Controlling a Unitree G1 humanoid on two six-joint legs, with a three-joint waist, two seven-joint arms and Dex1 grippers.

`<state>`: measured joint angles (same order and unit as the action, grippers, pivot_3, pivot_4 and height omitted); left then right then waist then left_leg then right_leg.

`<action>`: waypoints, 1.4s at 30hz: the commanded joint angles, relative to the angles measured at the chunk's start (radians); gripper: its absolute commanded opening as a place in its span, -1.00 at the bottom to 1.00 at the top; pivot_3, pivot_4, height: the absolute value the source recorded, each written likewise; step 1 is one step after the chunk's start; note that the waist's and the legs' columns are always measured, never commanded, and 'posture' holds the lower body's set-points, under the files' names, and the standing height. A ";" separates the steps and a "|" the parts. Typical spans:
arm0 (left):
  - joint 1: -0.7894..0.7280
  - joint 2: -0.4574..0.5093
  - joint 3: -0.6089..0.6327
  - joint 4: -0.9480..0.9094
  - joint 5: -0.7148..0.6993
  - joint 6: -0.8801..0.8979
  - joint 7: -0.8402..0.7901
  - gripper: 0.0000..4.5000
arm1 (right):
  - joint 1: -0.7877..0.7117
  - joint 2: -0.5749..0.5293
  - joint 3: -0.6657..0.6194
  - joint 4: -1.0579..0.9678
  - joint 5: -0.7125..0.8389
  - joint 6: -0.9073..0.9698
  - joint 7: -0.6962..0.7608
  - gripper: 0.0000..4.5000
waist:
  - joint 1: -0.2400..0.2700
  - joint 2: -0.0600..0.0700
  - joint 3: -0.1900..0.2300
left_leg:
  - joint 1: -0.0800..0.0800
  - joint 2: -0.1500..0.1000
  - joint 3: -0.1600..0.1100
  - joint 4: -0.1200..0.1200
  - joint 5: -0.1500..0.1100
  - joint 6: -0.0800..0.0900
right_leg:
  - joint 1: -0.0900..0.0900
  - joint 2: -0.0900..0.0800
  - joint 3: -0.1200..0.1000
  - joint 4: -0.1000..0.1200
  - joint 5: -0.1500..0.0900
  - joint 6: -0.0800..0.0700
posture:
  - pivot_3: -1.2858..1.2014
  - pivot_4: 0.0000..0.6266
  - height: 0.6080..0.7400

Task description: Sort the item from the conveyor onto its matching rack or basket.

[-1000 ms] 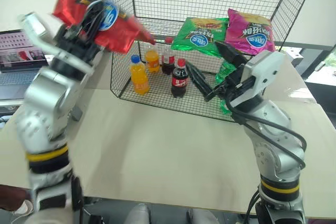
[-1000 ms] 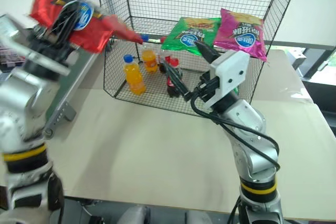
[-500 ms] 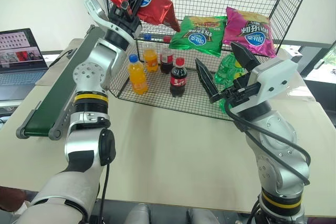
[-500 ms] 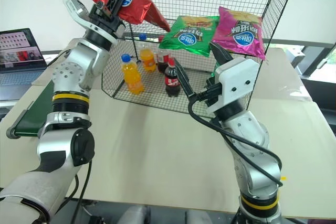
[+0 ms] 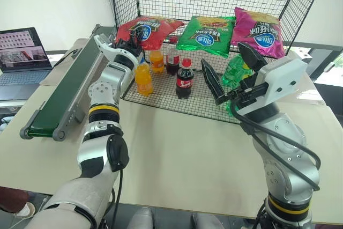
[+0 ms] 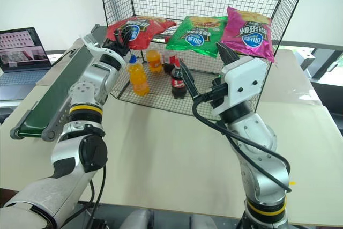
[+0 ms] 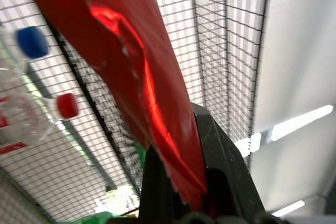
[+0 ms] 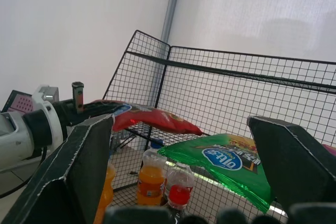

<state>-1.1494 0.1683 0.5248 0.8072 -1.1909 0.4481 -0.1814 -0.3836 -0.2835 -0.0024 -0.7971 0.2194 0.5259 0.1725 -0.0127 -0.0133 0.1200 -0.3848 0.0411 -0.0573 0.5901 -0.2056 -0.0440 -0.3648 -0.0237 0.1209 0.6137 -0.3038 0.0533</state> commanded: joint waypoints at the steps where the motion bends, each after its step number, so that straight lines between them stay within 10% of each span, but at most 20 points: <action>1: -0.115 0.003 0.039 0.096 0.060 -0.093 0.025 -0.98 | -0.024 0.012 0.017 -0.011 -0.012 0.040 -0.024 1.00 | 0.000 0.000 0.000 | 0.000 0.000 0.000 0.000 0.000 0.000 | 0.000 0.000 0.000 0.000 0.000 0.000 | 0.03 -0.52 0.97; 9: -0.235 0.037 0.100 0.314 0.167 -0.174 -0.042 -0.88 | -0.026 0.033 0.043 -0.015 -0.040 0.063 -0.056 1.00 | -0.002 0.000 0.000 | 0.000 -0.002 0.000 -0.001 0.001 0.001 | -0.001 -0.001 0.000 0.000 0.000 0.000 | 0.03 -0.52 0.97; 19: -0.167 0.053 0.110 0.186 0.212 -0.036 -0.059 0.95 | 0.004 0.037 0.044 -0.006 -0.042 0.048 -0.037 1.00 | -0.004 0.001 0.000 | 0.000 -0.002 -0.001 -0.001 0.001 0.001 | -0.001 -0.001 0.000 0.002 0.000 0.000 | 0.03 -0.52 0.97; 28: 0.251 0.025 0.068 -0.593 0.040 0.349 0.200 0.99 | 0.154 0.016 0.036 0.061 -0.036 -0.068 0.039 1.00 | -0.009 0.000 0.000 | 0.002 0.000 0.000 0.000 0.002 -0.001 | -0.003 -0.001 0.000 0.012 0.003 -0.005 | 0.03 -0.52 0.97; 33: 0.505 0.171 -0.092 -0.959 0.106 0.453 0.113 0.99 | 0.265 0.002 0.019 0.100 -0.035 -0.131 0.078 1.00 | -0.007 0.000 -0.001 | 0.004 -0.001 0.000 0.000 0.002 -0.002 | -0.002 -0.001 0.001 0.012 0.003 -0.006 | 0.03 -0.52 0.97; 42: 1.051 0.387 -0.498 -1.081 0.732 0.014 -0.099 0.99 | 0.456 0.046 0.003 0.247 -0.091 -0.182 0.023 1.00 | -0.011 -0.001 0.001 | 0.015 -0.001 0.003 -0.005 0.001 -0.002 | 0.007 -0.003 0.003 0.007 0.000 -0.011 | 0.03 -0.52 0.97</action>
<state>-0.0919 0.5539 0.0712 -0.2905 -0.6071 0.6308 -0.2678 0.0761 -0.2526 -0.0041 -0.5283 0.1403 0.3952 0.2118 -0.0237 -0.0142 0.1208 -0.3714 0.0404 -0.0548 0.5855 -0.2040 -0.0457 -0.3591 -0.0267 0.1229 0.6201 -0.3039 0.0425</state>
